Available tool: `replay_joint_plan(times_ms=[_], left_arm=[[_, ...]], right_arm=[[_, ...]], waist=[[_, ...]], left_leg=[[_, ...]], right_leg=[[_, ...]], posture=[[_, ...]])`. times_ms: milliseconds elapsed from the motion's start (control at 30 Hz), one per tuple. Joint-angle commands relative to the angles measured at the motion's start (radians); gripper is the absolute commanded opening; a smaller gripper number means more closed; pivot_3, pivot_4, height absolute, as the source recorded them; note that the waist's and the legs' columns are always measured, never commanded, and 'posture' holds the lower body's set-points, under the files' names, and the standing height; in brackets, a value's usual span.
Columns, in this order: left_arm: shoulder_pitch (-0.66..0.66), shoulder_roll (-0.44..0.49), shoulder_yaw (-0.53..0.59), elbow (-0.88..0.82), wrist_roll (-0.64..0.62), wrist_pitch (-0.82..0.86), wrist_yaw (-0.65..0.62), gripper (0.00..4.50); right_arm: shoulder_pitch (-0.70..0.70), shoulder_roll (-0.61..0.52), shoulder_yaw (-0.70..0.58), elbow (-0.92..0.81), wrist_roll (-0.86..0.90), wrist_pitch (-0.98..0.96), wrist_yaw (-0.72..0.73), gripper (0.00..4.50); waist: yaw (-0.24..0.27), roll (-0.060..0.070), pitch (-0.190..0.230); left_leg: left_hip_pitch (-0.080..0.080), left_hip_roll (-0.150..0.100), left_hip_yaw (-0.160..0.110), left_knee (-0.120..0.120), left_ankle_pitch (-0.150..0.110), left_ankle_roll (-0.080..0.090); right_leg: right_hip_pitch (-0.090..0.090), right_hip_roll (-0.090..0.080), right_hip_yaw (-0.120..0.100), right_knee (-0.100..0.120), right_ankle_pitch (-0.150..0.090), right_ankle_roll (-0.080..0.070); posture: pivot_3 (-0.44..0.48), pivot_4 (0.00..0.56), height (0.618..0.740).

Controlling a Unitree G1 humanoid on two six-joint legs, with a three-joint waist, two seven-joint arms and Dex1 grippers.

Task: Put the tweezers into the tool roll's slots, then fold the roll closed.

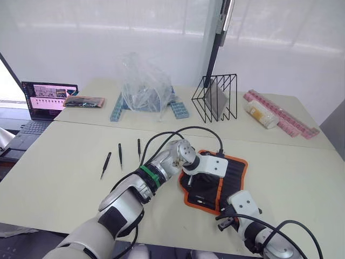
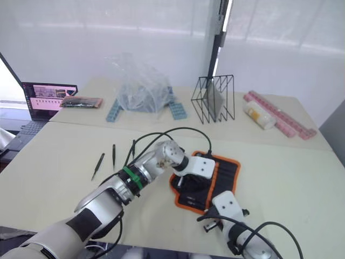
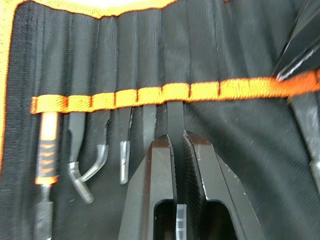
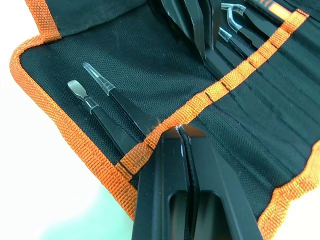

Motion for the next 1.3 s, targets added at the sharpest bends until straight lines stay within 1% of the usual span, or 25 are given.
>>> replay_joint_plan(times_ms=[33,100,200,400,467,533,567,667,833,967,1033,1100,1300], left_arm=[[0.027,-0.066,-0.021,0.032,-0.013,-0.056,0.010,0.03],[0.031,-0.065,-0.010,0.062,0.000,-0.072,0.027,0.03],[0.026,-0.040,-0.005,0.093,0.027,-0.110,0.045,0.03],[0.009,0.026,0.036,0.071,0.030,-0.116,0.060,0.03],[0.008,0.047,0.048,0.053,0.028,-0.116,0.064,0.87],[0.011,0.079,0.064,0.012,0.019,-0.104,0.056,1.47],[0.015,0.099,0.072,-0.015,0.013,-0.097,0.047,1.85],[0.030,0.147,0.093,-0.096,-0.005,-0.060,0.026,2.81],[0.083,0.260,0.162,-0.319,-0.078,0.063,-0.045,4.44],[0.153,0.358,0.258,-0.524,-0.174,0.207,-0.083,4.49],[0.201,0.418,0.315,-0.609,-0.211,0.270,-0.075,4.49],[0.259,0.474,0.396,-0.681,-0.254,0.325,-0.043,4.49],[0.468,0.608,0.655,-0.812,-0.364,0.434,0.072,4.49]], right_arm=[[0.029,-0.005,0.070,0.097,0.014,0.063,0.035,0.00],[0.028,-0.005,0.071,0.099,0.013,0.063,0.037,0.00],[0.030,-0.006,0.070,0.099,0.012,0.060,0.038,0.00],[0.035,-0.008,0.070,0.107,0.011,0.051,0.041,0.00],[0.033,-0.009,0.071,0.109,0.012,0.050,0.042,0.00],[0.031,-0.011,0.069,0.116,0.012,0.044,0.044,0.00],[0.029,-0.013,0.068,0.120,0.012,0.041,0.046,0.00],[0.026,-0.015,0.066,0.129,0.011,0.033,0.053,0.00],[0.004,-0.022,0.070,0.151,0.005,0.020,0.071,0.00],[-0.008,-0.028,0.067,0.164,0.003,0.013,0.082,0.00],[-0.006,-0.033,0.059,0.170,0.002,0.007,0.085,0.00],[0.002,-0.038,0.046,0.174,0.003,0.000,0.087,0.00],[0.030,-0.052,0.001,0.183,0.008,-0.028,0.097,0.00]], waist=[[0.000,0.000,0.000],[0.001,0.000,0.000],[0.001,-0.001,-0.001],[-0.004,0.000,-0.001],[-0.007,0.001,0.000],[-0.014,0.002,0.001],[-0.017,0.003,0.001],[-0.024,0.005,0.002],[-0.031,0.006,0.003],[-0.032,0.006,0.003],[-0.035,0.007,0.003],[-0.037,0.008,0.004],[-0.029,0.009,0.004]], left_leg=[[0.000,0.000,0.000,0.000,0.000,0.000],[0.000,0.000,-0.001,0.000,0.000,0.000],[0.001,-0.001,-0.002,0.000,0.000,0.000],[0.002,-0.001,-0.004,0.000,0.000,0.000],[0.001,-0.001,-0.004,0.000,0.000,0.000],[0.001,-0.001,-0.004,0.000,0.000,0.000],[0.001,-0.001,-0.005,0.000,0.000,0.000],[0.001,-0.001,-0.005,0.000,0.000,0.000],[0.001,0.000,-0.006,0.000,0.000,0.000],[0.001,0.000,-0.006,0.000,0.000,0.000],[0.001,0.000,-0.006,0.000,0.000,0.000],[0.002,0.001,-0.006,0.000,0.000,0.000],[0.002,0.001,-0.007,-0.001,0.000,0.000]], right_leg=[[0.000,0.000,0.000,0.000,0.000,0.000],[0.000,0.000,0.000,0.000,0.000,0.000],[0.003,0.000,0.000,-0.001,0.000,0.000],[0.005,0.000,-0.001,-0.002,-0.001,0.000],[0.005,0.000,-0.001,-0.002,-0.001,0.000],[0.004,0.001,-0.001,-0.001,-0.001,0.000],[0.004,0.001,-0.001,-0.001,-0.001,-0.001],[0.004,0.001,-0.002,0.000,-0.002,-0.001],[0.003,0.001,-0.002,0.001,-0.002,-0.001],[0.002,0.001,-0.002,0.002,-0.002,-0.002],[0.002,0.001,-0.002,0.002,-0.002,-0.002],[0.002,0.001,-0.002,0.004,-0.003,-0.002],[-0.001,0.001,-0.002,0.007,-0.005,-0.003]], posture=[[0.000,0.150,0.720],[0.000,0.150,0.720],[0.000,0.150,0.720],[0.000,0.150,0.720],[0.000,0.150,0.720],[0.000,0.150,0.720],[0.000,0.150,0.720],[0.000,0.150,0.720],[0.000,0.150,0.720],[0.000,0.150,0.720],[0.000,0.150,0.720],[0.000,0.150,0.720],[0.000,0.150,0.720]])
